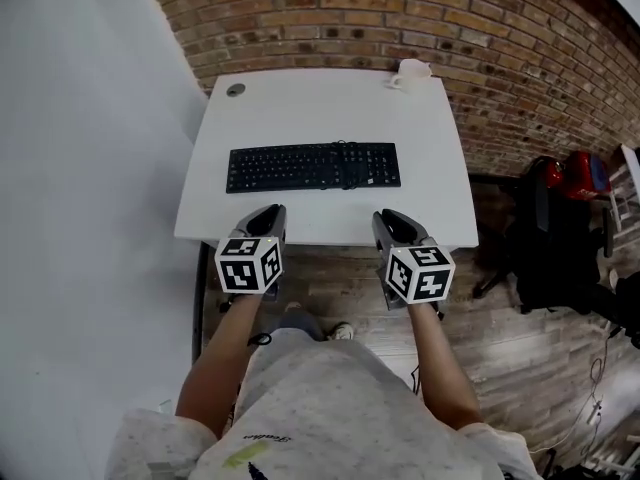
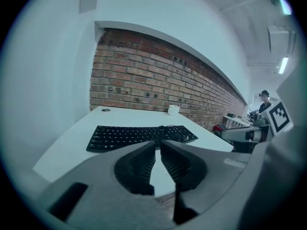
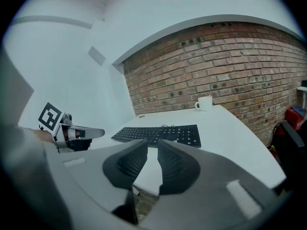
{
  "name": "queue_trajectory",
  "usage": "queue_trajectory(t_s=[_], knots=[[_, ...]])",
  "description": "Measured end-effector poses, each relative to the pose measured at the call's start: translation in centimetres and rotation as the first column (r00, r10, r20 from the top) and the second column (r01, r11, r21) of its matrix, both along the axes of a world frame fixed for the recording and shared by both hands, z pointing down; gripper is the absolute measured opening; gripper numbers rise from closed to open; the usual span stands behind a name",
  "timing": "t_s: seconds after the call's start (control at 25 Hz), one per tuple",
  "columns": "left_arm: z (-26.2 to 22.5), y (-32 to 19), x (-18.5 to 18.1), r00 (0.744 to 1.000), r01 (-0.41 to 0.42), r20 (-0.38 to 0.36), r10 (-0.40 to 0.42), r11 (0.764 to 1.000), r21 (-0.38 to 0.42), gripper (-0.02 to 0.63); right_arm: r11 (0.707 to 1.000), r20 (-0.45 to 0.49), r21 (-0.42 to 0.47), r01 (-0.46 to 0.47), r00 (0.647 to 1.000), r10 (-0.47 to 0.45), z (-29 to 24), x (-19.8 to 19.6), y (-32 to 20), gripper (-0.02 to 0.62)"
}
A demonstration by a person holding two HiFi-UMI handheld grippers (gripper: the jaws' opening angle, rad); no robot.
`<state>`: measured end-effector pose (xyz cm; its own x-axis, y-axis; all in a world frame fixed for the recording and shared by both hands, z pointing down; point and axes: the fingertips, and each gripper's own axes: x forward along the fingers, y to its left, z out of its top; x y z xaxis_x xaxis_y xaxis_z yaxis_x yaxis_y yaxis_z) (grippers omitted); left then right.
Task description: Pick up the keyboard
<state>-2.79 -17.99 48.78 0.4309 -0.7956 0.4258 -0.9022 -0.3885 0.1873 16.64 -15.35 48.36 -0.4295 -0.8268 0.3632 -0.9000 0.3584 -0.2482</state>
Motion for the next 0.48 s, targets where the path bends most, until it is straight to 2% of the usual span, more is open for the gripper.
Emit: queue_trajectory(t_s=[0.2,0.48], knots=[[0.8,-2.4,-2.5,0.998,0.062,0.011,-0.062,0.998,-0.007,0.069,1.0,-0.021,-0.019,0.012,1.0,-0.012,0.9,0.2,-2.0,0.102],[3.3,-7.2,-5.4,0.991,0.127,0.036,-0.126,0.991,-0.031,0.168,0.999,-0.056,-0.04,0.008,0.998,-0.01,2.2,1.2,-6.5,0.148]])
